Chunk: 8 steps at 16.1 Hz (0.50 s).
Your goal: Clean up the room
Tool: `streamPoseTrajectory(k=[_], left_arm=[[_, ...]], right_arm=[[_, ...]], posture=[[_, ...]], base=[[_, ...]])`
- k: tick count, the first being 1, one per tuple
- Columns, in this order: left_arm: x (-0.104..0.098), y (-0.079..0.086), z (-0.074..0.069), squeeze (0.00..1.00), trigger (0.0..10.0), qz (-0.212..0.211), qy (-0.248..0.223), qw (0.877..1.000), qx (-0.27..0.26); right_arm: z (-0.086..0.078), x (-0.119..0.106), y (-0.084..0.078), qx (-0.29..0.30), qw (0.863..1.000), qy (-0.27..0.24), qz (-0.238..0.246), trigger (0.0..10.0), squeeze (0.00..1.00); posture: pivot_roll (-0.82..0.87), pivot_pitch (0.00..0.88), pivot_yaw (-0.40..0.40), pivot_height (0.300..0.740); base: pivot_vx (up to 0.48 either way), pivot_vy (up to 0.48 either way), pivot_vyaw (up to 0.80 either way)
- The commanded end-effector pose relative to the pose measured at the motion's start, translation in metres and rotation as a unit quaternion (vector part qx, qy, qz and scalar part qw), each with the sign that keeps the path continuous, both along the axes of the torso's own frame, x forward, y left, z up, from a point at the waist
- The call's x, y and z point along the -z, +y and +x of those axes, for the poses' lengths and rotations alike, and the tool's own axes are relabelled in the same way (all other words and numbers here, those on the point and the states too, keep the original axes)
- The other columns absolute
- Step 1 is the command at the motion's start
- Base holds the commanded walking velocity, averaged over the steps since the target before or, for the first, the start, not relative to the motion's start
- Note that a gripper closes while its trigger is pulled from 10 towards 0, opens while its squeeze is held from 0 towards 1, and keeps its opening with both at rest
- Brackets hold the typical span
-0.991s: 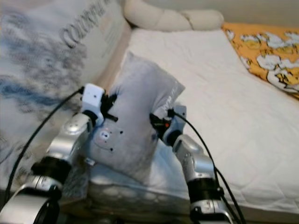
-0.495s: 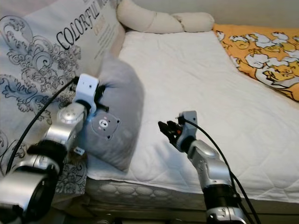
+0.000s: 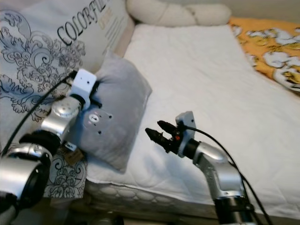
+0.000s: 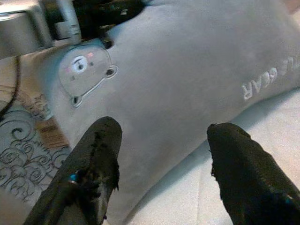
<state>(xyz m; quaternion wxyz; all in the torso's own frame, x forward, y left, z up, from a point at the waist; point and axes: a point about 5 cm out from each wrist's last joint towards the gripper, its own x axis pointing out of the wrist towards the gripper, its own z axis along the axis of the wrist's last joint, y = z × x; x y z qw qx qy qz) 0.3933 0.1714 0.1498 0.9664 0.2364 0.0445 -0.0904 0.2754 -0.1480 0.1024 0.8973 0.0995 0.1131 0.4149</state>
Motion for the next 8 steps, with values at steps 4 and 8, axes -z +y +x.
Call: streamPoseTrajectory(k=[4,8], left_arm=[[-0.019,0.020,0.006,0.00,10.0,0.055,-0.025,0.998,-0.034],[-0.027,0.033,0.007,0.06,10.0,0.104,-0.043,0.991,-0.069]], right_arm=[[-0.009,-0.010,-0.004,-0.050,0.999,-0.011,-0.003,10.0,1.00],[-0.013,-0.009,-0.004,-0.061,0.998,-0.009,-0.008,10.0,1.00]], posture=[[0.09,0.000,0.073,0.740],[0.09,0.000,0.074,0.740]], base=[[0.000,0.000,0.00],[0.000,0.000,0.00]])
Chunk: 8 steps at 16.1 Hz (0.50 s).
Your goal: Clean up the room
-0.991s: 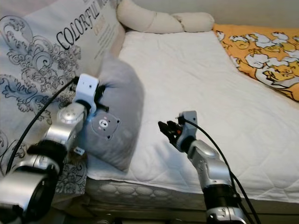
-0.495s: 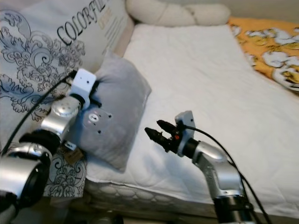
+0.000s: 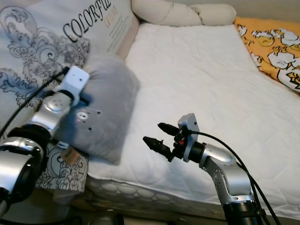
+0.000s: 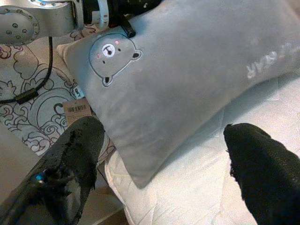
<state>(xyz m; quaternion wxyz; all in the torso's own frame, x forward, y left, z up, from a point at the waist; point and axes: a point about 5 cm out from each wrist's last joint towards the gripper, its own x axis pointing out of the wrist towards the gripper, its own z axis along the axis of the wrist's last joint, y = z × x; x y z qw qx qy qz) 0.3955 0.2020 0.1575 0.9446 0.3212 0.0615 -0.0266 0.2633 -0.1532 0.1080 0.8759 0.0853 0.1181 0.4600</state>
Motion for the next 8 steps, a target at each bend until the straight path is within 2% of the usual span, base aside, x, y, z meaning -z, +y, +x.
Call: streamPoseTrajectory(k=[1,3,4,8], left_arm=[[-0.0205,0.0034,0.0043,0.04,10.0,0.016,-0.044,0.999,-0.003],[-0.0199,0.0017,0.0039,0.05,10.0,0.014,-0.043,0.999,0.013],[-0.0179,-0.0013,0.0032,1.00,10.0,0.006,-0.037,0.999,0.033],[-0.0270,-0.0036,0.0039,1.00,10.0,-0.018,-0.053,0.997,0.061]], right_arm=[[-0.0013,-0.0032,0.0019,-0.011,1.000,-0.004,0.000,10.0,1.00],[-0.0015,-0.0023,0.0028,-0.015,1.000,-0.002,-0.002,10.0,1.00],[-0.0016,-0.0013,0.0049,-0.019,1.000,-0.001,-0.004,10.0,1.00],[-0.0016,-0.0006,0.0055,-0.015,1.000,-0.002,-0.010,10.0,1.00]], posture=[[0.10,0.000,0.071,0.740],[0.10,0.000,0.068,0.740],[0.10,0.000,0.069,0.740],[0.10,0.000,0.075,0.740]], base=[[0.000,0.000,0.00],[0.000,0.000,0.00],[0.000,0.000,0.00],[0.000,0.000,0.00]])
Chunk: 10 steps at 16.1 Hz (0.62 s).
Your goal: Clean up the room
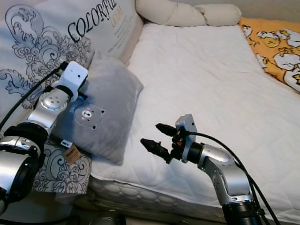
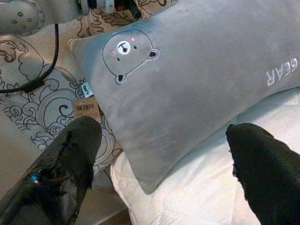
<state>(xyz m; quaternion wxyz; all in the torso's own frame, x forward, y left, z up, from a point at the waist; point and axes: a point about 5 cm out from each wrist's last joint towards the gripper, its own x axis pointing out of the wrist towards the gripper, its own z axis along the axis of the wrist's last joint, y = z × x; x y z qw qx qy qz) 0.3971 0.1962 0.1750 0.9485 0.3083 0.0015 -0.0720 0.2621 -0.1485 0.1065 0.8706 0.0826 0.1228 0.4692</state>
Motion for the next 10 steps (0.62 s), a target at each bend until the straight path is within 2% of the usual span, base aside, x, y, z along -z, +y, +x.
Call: streamPoseTrajectory(k=[1,2,4,5,6,7,8,9,10], left_arm=[[-0.021,0.001,0.001,1.00,10.0,-0.032,-0.037,0.998,0.033],[-0.024,0.001,0.001,1.00,10.0,-0.042,-0.040,0.997,0.045],[-0.037,0.002,-0.002,1.00,10.0,-0.111,-0.076,0.989,0.057],[-0.044,0.000,-0.006,1.00,10.0,-0.189,-0.093,0.976,0.058],[-0.041,-0.011,-0.021,1.00,10.0,-0.259,-0.103,0.957,0.074],[-0.034,-0.017,-0.029,1.00,10.0,-0.274,-0.092,0.954,0.080],[-0.015,-0.031,-0.052,1.00,10.0,-0.295,-0.086,0.948,0.089],[-0.012,-0.032,-0.056,1.00,10.0,-0.297,-0.085,0.947,0.089],[-0.003,-0.037,-0.066,1.00,10.0,-0.301,-0.082,0.947,0.083]], right_arm=[[0.000,-0.002,-0.002,0.006,1.000,-0.004,-0.006,10.0,1.00],[0.000,-0.002,-0.002,0.011,1.000,-0.004,-0.006,10.0,1.00],[0.001,-0.007,-0.003,0.029,0.999,-0.011,0.009,10.0,1.00],[0.004,-0.011,-0.004,0.055,0.998,-0.030,0.007,10.0,1.00],[0.013,-0.022,-0.006,0.131,0.989,-0.054,0.032,10.0,1.00],[0.017,-0.026,-0.006,0.168,0.983,-0.063,0.038,10.0,1.00],[0.022,-0.030,-0.007,0.245,0.967,-0.071,0.026,10.0,1.00],[0.021,-0.032,-0.008,0.255,0.964,-0.074,0.026,10.0,1.00],[0.018,-0.034,-0.006,0.271,0.958,-0.084,0.029,10.0,1.00]], posture=[[0.10,0.000,0.079,0.740],[0.10,0.000,0.079,0.740],[0.10,0.000,0.082,0.740],[0.10,0.000,0.079,0.740],[0.09,0.000,0.072,0.740],[0.09,0.000,0.070,0.740],[0.09,0.000,0.054,0.740],[0.09,0.000,0.054,0.740],[0.09,0.000,0.032,0.740]], base=[[0.000,0.000,0.00],[0.000,0.000,0.00],[0.000,0.000,0.00],[0.000,0.000,0.00],[0.000,0.000,0.00],[0.000,0.000,0.00],[0.000,0.000,0.00],[0.000,0.000,0.00],[0.000,0.000,0.00]])
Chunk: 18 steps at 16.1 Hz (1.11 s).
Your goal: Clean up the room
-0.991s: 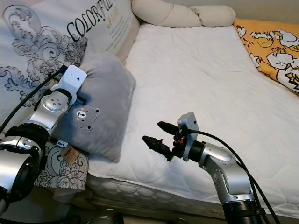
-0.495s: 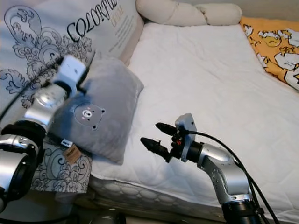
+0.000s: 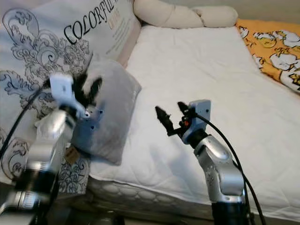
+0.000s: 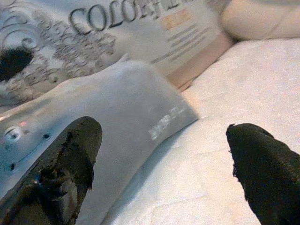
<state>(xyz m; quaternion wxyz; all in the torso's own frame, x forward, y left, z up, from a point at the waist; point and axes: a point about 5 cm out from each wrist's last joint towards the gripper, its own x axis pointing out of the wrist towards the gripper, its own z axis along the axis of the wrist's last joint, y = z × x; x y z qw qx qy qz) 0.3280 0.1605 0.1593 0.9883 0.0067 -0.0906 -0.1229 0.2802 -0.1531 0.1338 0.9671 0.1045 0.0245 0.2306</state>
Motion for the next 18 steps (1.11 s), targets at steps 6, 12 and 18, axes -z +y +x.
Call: streamPoseTrajectory(k=[6,12,18], left_arm=[[0.021,0.005,-0.043,1.00,10.0,0.026,0.046,0.997,-0.060],[0.039,0.023,-0.057,1.00,10.0,0.043,0.096,0.986,-0.129],[0.042,0.020,-0.060,1.00,10.0,0.048,0.105,0.985,-0.131]], right_arm=[[-0.007,0.005,-0.001,0.134,0.989,-0.020,-0.053,10.0,1.00],[-0.005,0.020,-0.016,0.162,0.980,0.035,-0.114,10.0,1.00],[-0.009,0.024,-0.018,0.180,0.978,0.057,-0.089,10.0,1.00]], posture=[[0.08,0.000,-0.006,0.740],[0.09,0.000,-0.020,0.740],[0.09,0.000,-0.024,0.740]], base=[[0.000,-0.398,0.00],[0.000,-0.461,0.00],[0.000,-0.451,0.00]])
